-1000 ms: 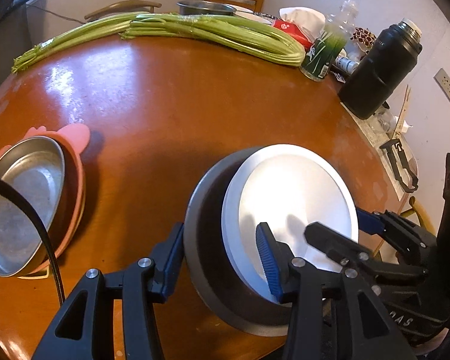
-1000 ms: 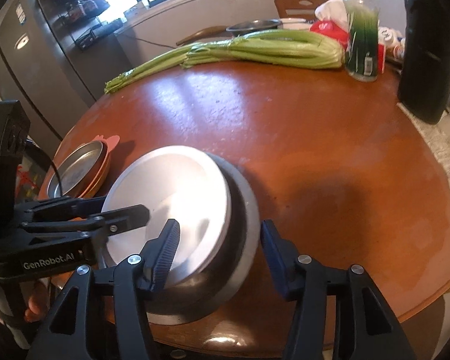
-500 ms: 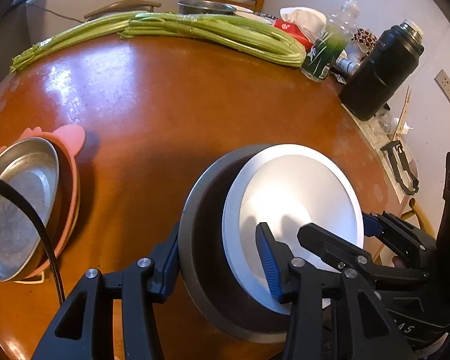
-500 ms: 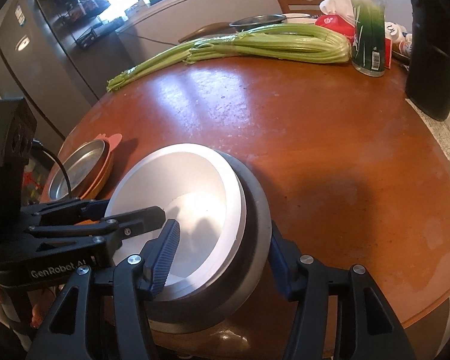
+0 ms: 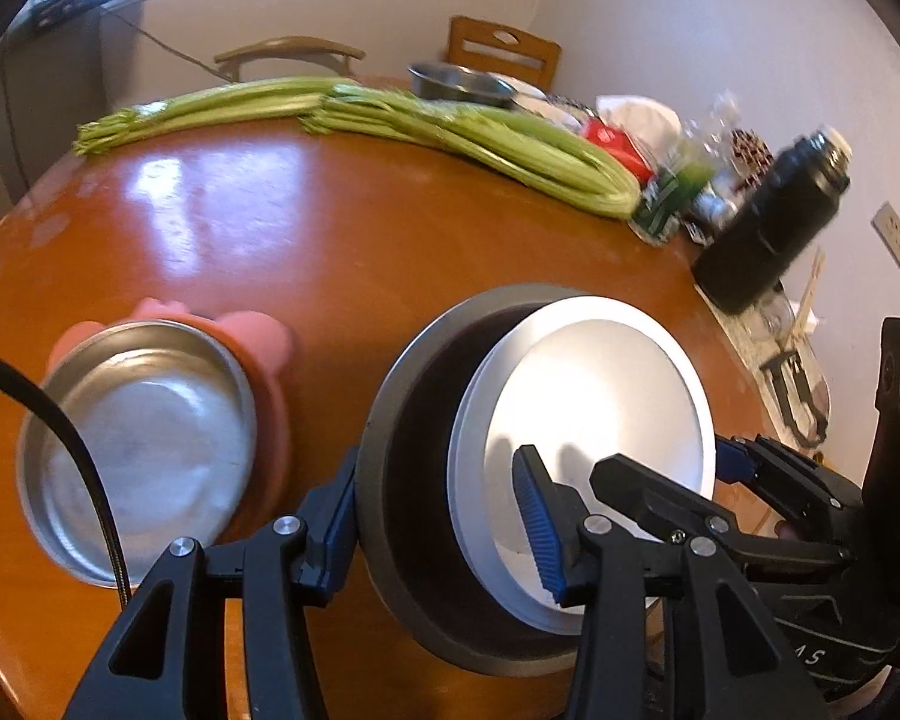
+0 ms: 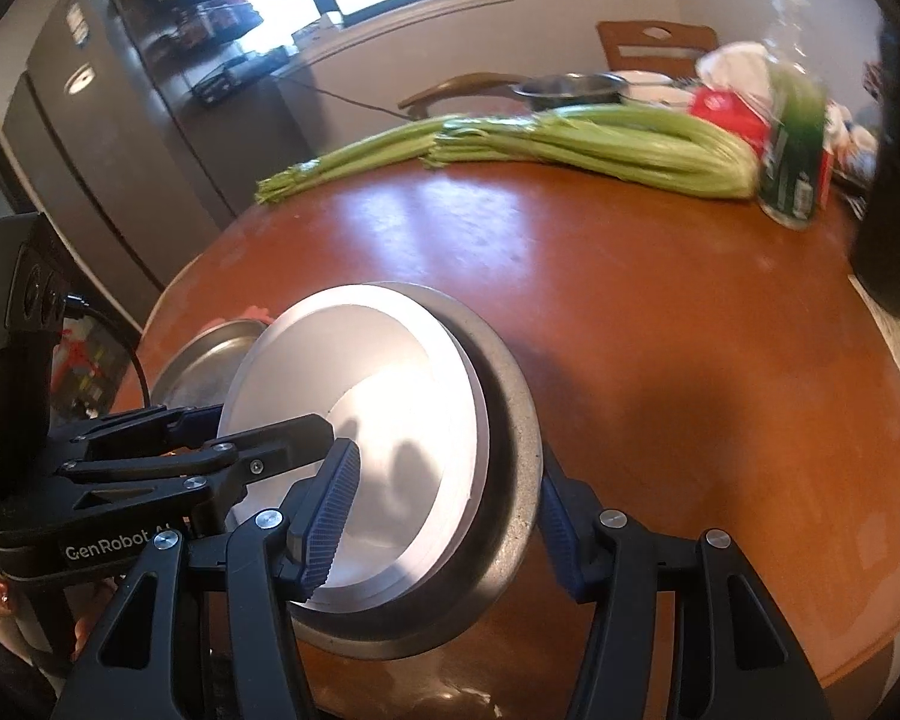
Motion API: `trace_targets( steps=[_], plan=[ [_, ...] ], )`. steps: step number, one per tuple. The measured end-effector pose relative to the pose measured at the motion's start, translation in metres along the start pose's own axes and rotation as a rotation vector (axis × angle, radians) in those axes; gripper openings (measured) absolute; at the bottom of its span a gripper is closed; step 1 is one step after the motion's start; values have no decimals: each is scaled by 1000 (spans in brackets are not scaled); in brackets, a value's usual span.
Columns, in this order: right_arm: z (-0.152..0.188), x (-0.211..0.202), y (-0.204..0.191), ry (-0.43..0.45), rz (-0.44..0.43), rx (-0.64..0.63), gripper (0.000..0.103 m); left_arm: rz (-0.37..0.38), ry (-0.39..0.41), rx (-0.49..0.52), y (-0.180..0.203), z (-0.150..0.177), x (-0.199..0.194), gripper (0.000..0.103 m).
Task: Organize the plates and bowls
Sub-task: 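Grasp opposite sides of the deep steel bowl rim with both tools, then carry the filled steel bowl with both tools over the pink bowl stack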
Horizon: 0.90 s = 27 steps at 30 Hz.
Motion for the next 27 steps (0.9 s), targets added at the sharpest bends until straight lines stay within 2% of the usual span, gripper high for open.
trace_targets(
  steps=[15, 19, 27],
  plan=[
    [-31, 44, -107, -29, -125, -159, 59, -154, 99, -118, -98, -8, -58, 48],
    [-36, 61, -129, -47, -130, -190, 59, -187, 106, -138, -119, -10, -65, 48],
    [-41, 84, -149, -86, -146, -217, 59, -189, 95, -189, -148, -3, -63, 49]
  ],
)
Point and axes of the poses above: each gripper's, at about its wrist camera, not at the fingertips, and x roughly the way its jaws point, y to its right, z to its underside, the point moved 6 cm from there along x, roughly the way its jaws point, and after that the axes turned 9 degrees about x, right-handed, at the moved point
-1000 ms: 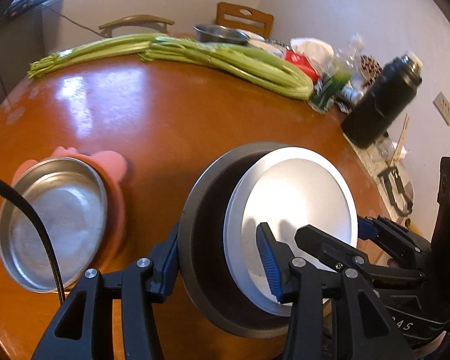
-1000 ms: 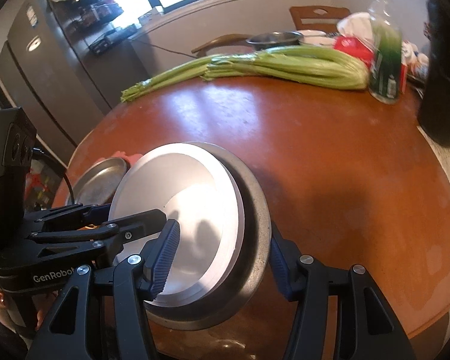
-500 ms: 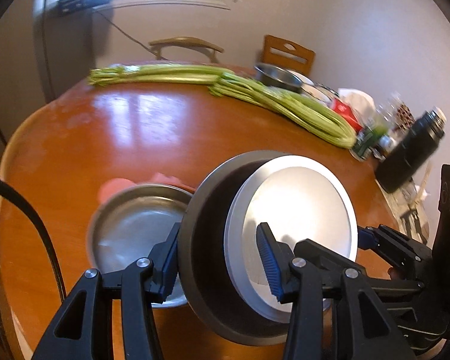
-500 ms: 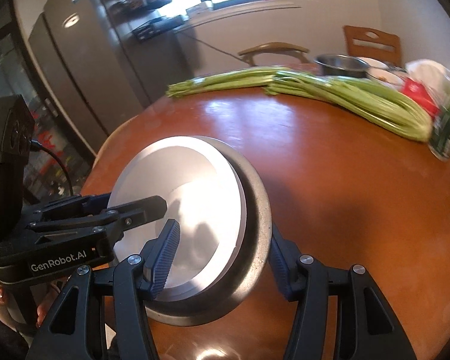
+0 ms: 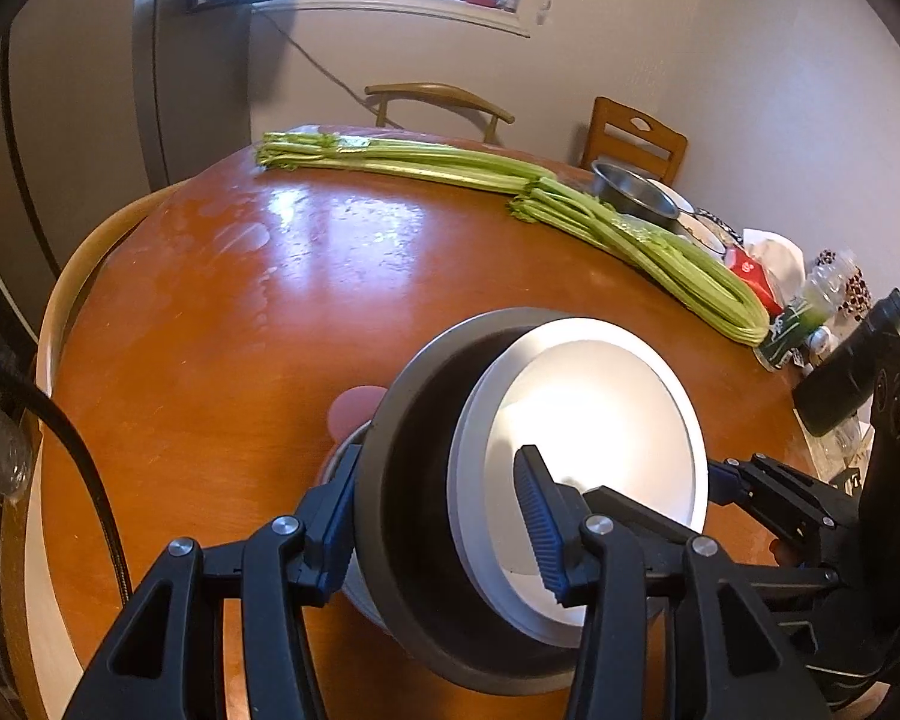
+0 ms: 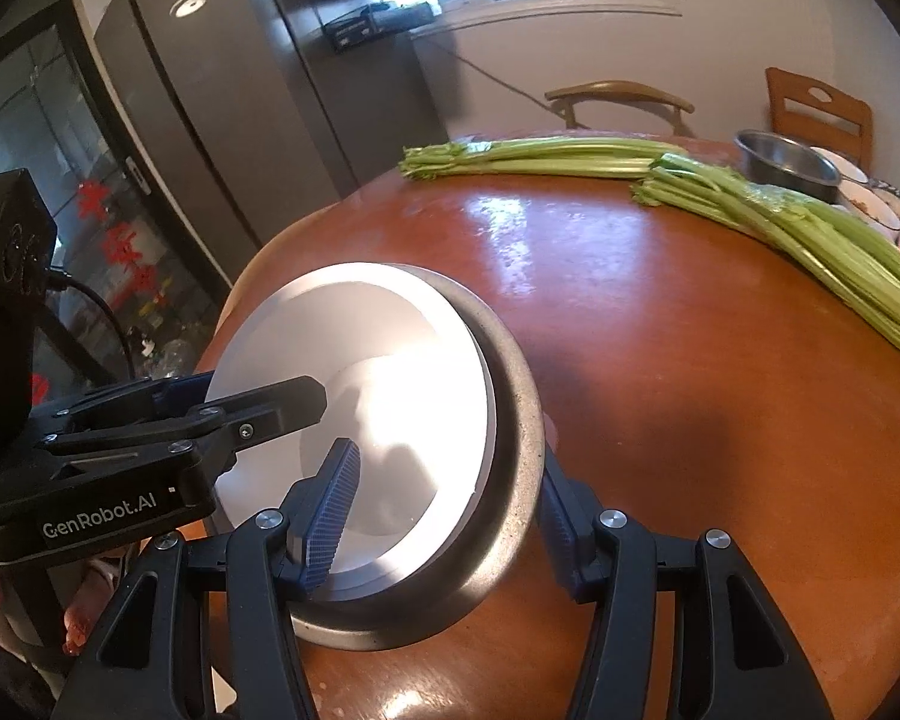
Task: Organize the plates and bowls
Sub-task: 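Carry the filled steel bowl with both tools over the pink bowl stack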
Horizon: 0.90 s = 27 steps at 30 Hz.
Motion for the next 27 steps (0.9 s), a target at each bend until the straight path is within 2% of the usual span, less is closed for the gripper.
trace_targets(
  steps=[9, 27],
  plan=[
    [-5, 17, -13, -37, 3, -45, 59, 3, -18, -43, -21, 4, 7, 49],
    [3, 41, -3, -116, 5, -9, 59, 18, -84, -46, -29, 11, 34, 50]
  ],
)
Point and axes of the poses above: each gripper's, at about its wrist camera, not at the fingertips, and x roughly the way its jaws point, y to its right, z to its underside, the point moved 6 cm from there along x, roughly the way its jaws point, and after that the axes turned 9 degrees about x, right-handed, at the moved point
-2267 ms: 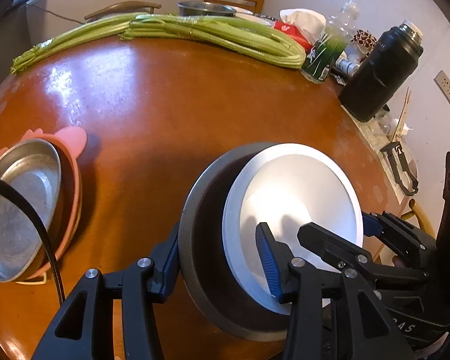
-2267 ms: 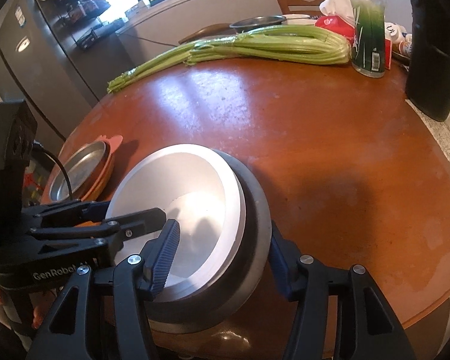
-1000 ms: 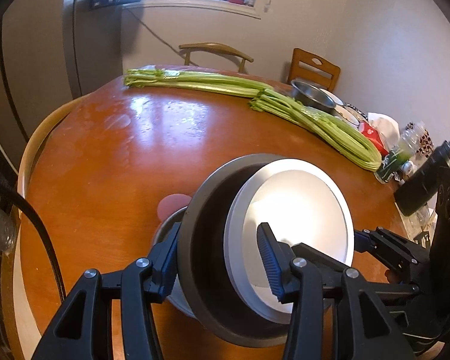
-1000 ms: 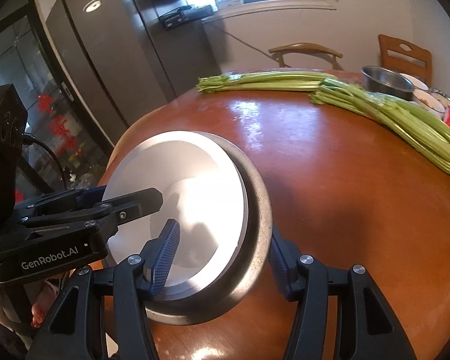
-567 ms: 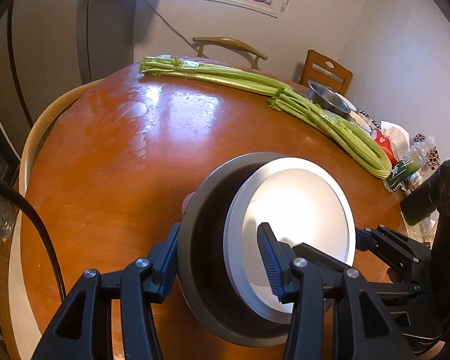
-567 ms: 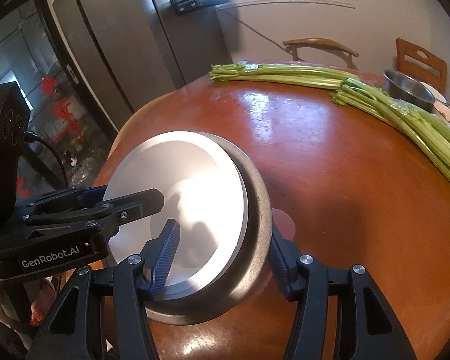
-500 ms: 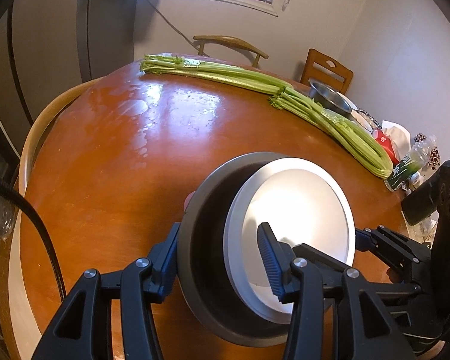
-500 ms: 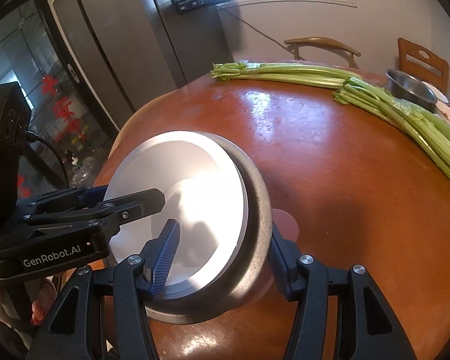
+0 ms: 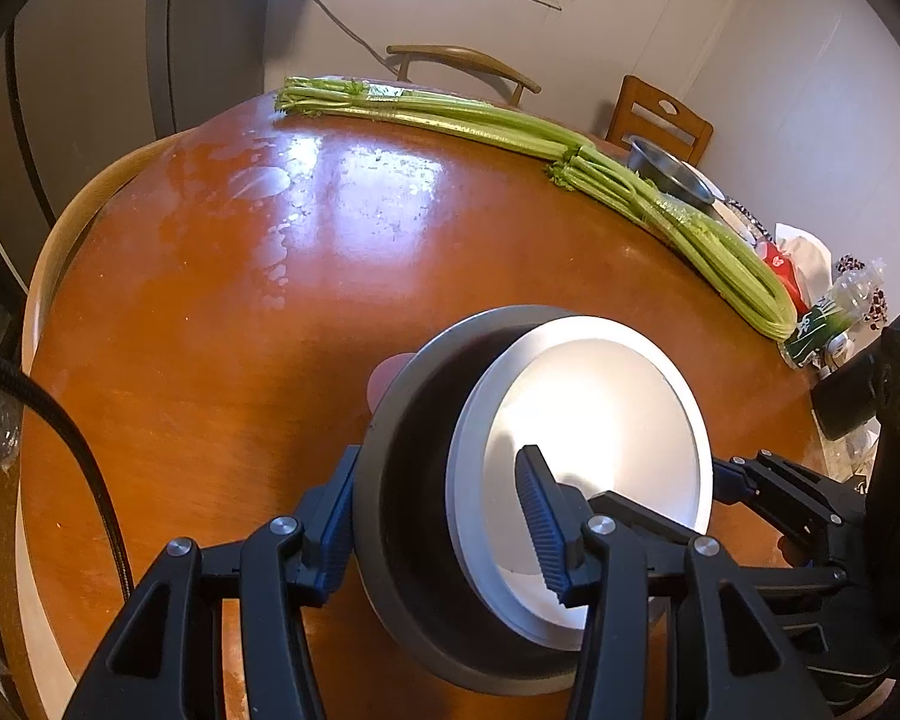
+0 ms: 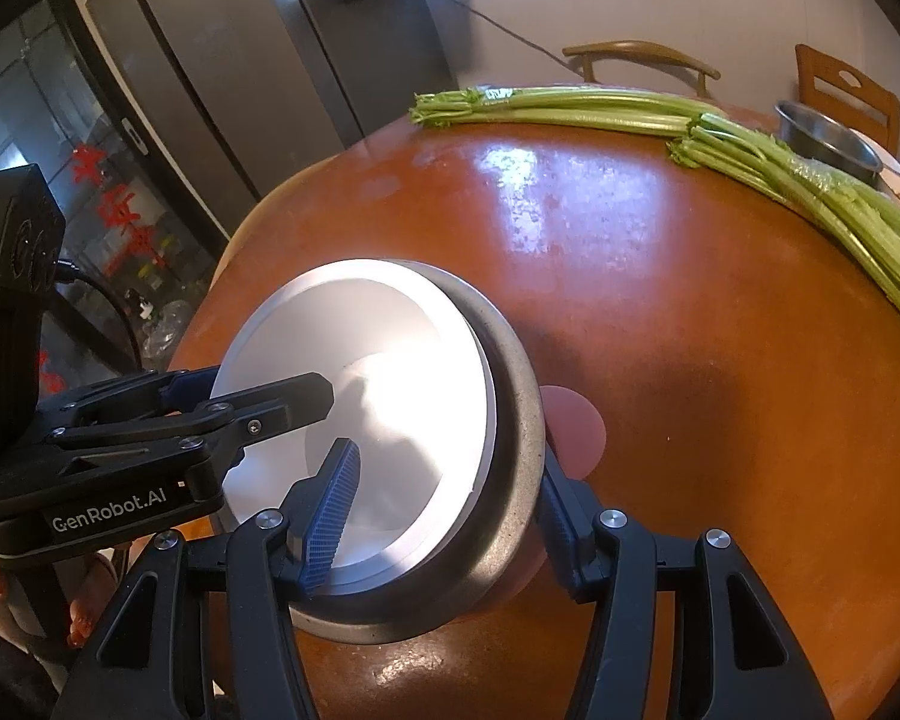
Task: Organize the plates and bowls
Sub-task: 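Carry the filled steel bowl with both tools over the pink bowl stack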
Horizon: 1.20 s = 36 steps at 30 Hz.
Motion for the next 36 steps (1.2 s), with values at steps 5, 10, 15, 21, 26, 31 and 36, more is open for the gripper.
trace_targets(
  steps=[5, 10, 15, 21, 26, 31, 36],
  plan=[
    [-1, 3, 1, -6, 3, 3, 59, -3, -5, 0, -1, -1, 5, 50],
    [-1, 4, 3, -7, 9, -2, 59, 0, -2, -5, -3, 0, 7, 50],
    [0, 6, 1, 0, 18, -10, 59, -5, 8, -3, -6, 0, 7, 50],
    [1, 7, 0, 6, 30, -24, 59, -19, 19, 5, -7, -1, 7, 50],
    [0, 8, -1, 10, 31, -24, 59, -27, 29, 11, -7, -2, 5, 50],
    [0, 7, -2, 13, 35, -30, 59, -31, 37, 14, -7, -2, 4, 50],
    [-3, 4, 0, 26, 34, -16, 59, -31, 42, 4, -10, -2, 2, 50]
  ],
)
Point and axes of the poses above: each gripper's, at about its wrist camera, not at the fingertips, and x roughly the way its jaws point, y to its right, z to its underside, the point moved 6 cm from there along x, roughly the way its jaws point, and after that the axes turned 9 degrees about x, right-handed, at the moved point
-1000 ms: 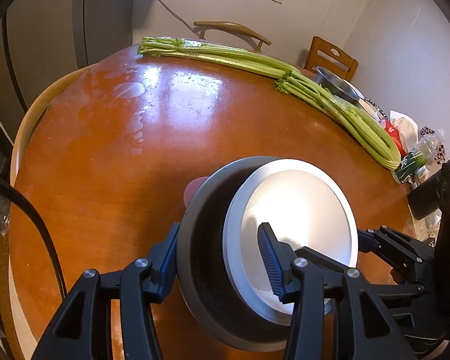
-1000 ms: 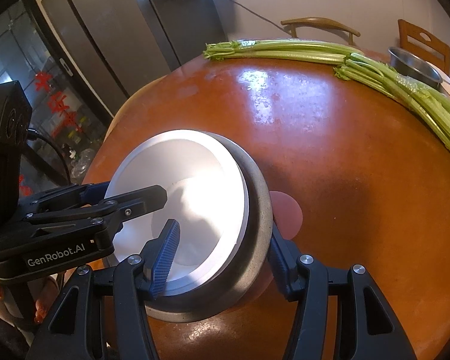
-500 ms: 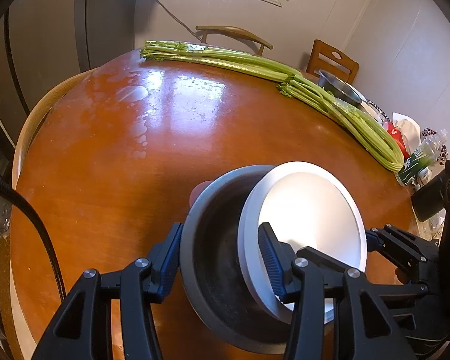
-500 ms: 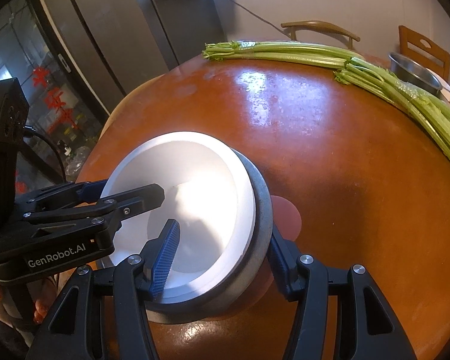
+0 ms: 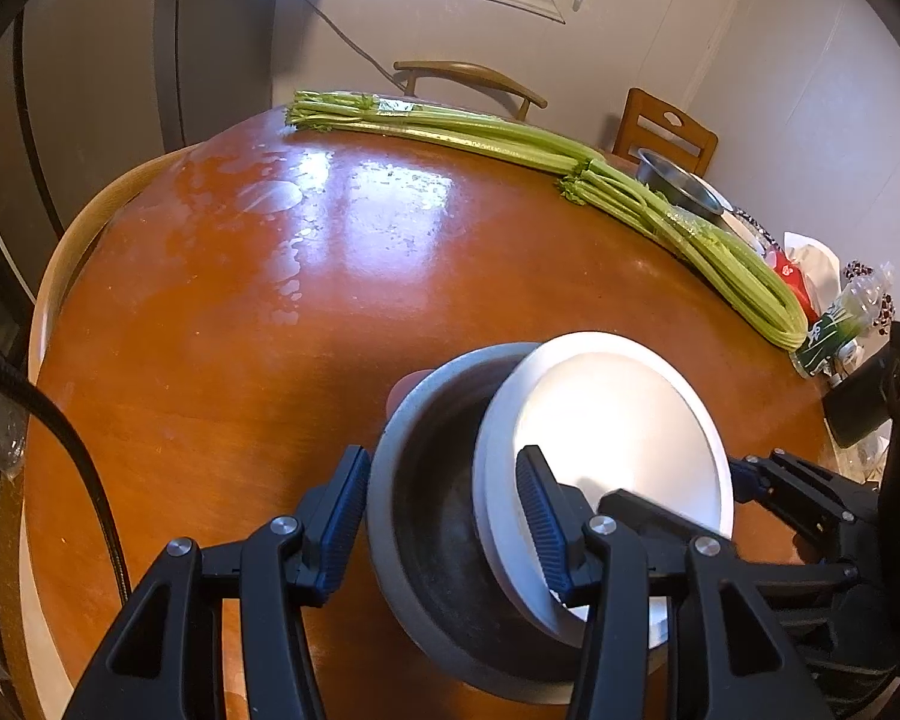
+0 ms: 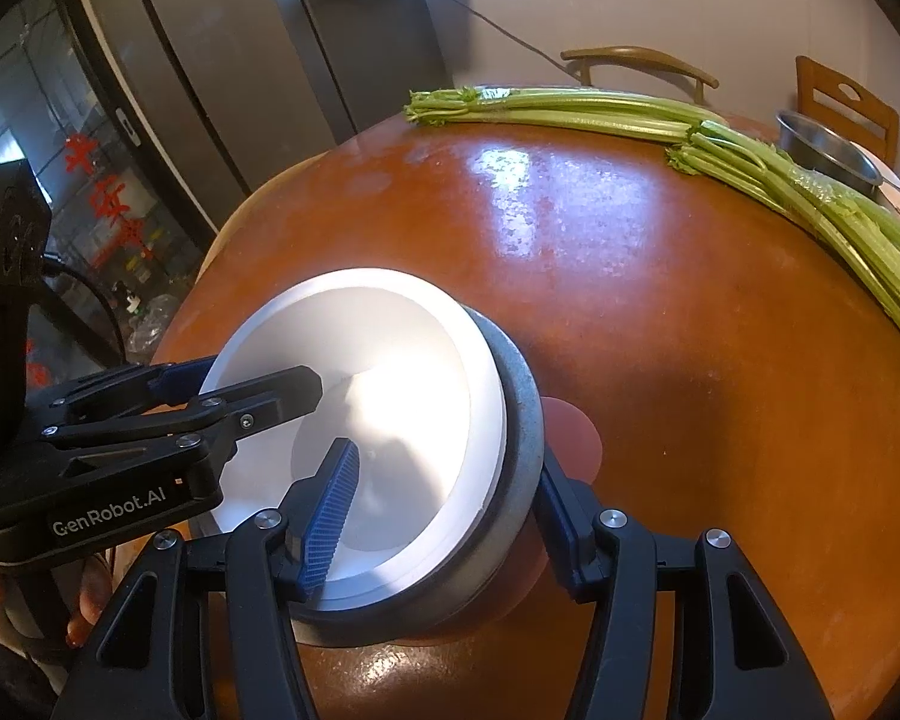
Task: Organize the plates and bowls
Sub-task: 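Carry the filled steel bowl with both tools over the pink bowl stack, then lower the steel bowl onto the steel pan and open both tools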
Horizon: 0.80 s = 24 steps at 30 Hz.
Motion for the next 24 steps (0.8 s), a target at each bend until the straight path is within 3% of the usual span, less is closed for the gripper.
trace_targets(
  steps=[12, 24],
  plan=[
    [-4, -4, 9, 22, 27, 5, 59, -7, 11, 0, 1, 0, -2, 50],
    [-8, -25, 0, 119, 51, -47, 59, -68, 113, 0, -4, -10, -31, 51]
  ],
)
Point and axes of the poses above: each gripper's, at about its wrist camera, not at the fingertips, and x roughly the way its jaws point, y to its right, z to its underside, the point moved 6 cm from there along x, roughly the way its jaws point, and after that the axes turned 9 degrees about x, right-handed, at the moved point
